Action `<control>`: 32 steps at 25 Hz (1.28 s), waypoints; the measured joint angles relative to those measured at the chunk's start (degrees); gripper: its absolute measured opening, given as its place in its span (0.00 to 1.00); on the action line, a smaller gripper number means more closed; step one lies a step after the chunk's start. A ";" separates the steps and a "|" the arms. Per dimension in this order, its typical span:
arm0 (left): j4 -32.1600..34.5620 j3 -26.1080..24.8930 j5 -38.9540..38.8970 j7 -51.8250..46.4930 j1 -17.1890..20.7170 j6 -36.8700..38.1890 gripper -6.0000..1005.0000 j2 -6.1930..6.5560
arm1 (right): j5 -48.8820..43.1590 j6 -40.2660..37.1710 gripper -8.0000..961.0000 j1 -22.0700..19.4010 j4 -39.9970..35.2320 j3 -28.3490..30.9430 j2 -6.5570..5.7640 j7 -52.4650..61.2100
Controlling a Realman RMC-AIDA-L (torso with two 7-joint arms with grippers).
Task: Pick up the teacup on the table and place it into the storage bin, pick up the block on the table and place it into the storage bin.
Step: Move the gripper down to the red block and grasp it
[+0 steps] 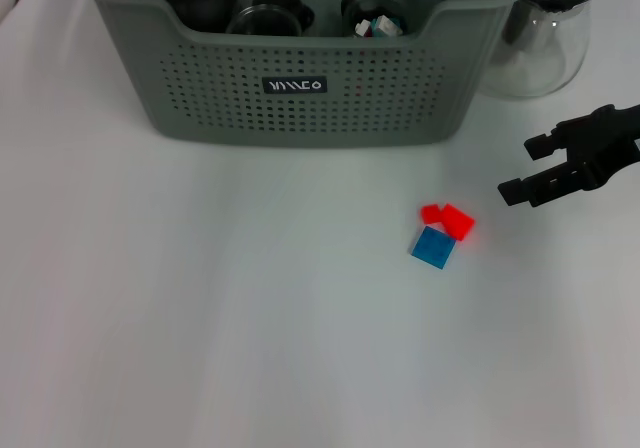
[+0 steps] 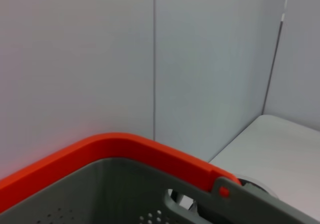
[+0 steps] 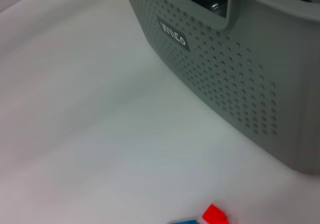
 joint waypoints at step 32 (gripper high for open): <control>23.95 10.84 -5.78 11.08 17.22 42.61 0.95 -0.64 | 0.00 2.37 0.97 -1.30 2.16 0.09 0.13 -0.89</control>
